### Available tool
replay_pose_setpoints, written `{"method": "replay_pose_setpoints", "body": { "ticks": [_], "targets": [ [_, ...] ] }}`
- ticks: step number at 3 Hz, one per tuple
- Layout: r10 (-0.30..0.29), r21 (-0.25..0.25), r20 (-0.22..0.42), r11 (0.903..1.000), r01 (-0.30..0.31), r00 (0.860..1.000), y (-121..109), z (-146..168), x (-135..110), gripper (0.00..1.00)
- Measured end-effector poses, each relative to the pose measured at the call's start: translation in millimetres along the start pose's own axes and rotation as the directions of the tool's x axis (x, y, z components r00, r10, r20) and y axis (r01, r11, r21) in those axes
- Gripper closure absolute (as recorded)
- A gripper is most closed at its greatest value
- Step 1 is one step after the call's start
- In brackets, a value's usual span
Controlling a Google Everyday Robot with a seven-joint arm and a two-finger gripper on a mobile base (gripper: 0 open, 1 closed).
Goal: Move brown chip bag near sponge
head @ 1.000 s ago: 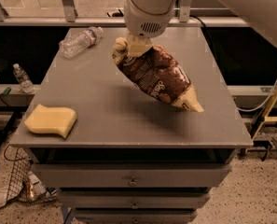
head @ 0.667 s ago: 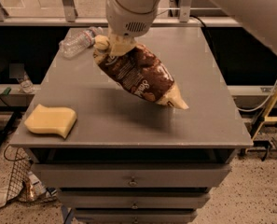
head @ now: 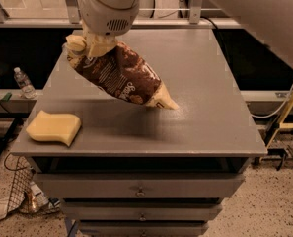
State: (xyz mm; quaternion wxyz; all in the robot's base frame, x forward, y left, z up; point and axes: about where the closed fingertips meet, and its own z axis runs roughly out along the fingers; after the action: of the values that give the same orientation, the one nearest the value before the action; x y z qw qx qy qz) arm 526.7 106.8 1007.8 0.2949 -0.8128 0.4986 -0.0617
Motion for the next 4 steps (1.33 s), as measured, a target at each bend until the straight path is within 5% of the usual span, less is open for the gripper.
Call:
{"method": "replay_pose_setpoints", "body": {
  "ticks": [2,4],
  "targets": [
    [-0.054,-0.029,0.049,0.9980,0.055,0.997,1,25,-27,1.00],
    [-0.121,-0.112,0.166,0.9838,0.140,0.979,9,69,-71,1.00]
  ]
}}
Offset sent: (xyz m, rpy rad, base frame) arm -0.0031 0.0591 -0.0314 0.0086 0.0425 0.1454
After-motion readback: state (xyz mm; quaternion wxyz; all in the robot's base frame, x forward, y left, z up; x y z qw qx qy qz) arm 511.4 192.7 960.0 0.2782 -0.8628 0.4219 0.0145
